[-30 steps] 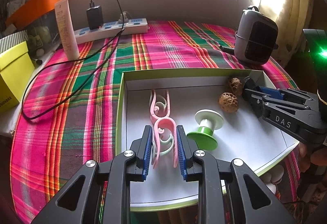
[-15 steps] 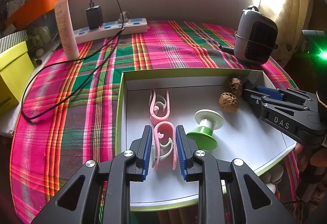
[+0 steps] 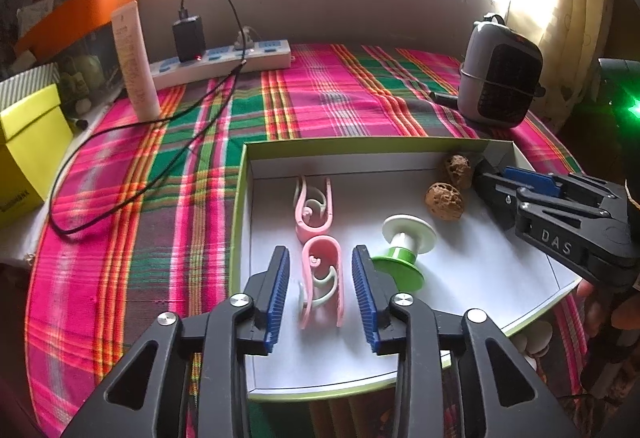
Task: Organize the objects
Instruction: 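Lower and open the left tool releasing the clip while the right tool releases the black case, then withdraw both open tools from the tray back toward the remaining objects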
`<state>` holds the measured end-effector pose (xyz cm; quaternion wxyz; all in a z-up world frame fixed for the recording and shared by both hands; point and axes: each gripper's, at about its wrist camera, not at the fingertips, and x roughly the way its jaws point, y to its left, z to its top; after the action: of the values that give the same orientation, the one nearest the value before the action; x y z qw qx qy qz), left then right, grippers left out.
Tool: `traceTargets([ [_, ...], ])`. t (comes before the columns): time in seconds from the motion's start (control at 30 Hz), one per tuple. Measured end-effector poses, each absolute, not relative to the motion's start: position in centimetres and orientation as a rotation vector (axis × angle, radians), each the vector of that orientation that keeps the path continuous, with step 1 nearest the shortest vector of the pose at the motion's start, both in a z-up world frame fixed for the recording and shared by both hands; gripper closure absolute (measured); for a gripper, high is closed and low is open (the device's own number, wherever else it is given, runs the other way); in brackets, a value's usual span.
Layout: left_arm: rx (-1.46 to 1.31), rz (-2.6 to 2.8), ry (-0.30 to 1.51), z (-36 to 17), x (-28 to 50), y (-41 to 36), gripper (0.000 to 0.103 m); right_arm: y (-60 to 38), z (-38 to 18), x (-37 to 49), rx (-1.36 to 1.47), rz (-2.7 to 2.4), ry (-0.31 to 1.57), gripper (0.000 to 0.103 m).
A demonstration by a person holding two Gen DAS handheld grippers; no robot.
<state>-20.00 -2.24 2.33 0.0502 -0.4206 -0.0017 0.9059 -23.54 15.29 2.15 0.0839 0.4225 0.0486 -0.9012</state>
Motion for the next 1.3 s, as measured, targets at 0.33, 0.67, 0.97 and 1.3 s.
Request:
traceTargets([
  [0.33, -1.26, 2.793, -0.016, 3.1, -19.0, -2.4, 0.071, 14.8, 2.7, -22.5, 1.233, -2.705, 0.152, 0.061],
  [0.67, -1.236, 2.803, -0.023, 3.8, -17.5, -2.5, 0.071, 14.7, 3.3, -20.7, 1.201, -2.718, 0.126, 0.061],
  [0.97, -1.21, 2.819, -0.061, 4.1, -16.0, -2.7, 0.071, 14.9, 3.8, -18.6, 1.159, -2.724, 0.075, 0.061],
  [1.3, -1.171, 2.841, -0.064, 4.6, -13.6, -2.7, 0.071, 14.6, 4.5, -15.4, 1.096, -2.731, 0.071, 0.061],
])
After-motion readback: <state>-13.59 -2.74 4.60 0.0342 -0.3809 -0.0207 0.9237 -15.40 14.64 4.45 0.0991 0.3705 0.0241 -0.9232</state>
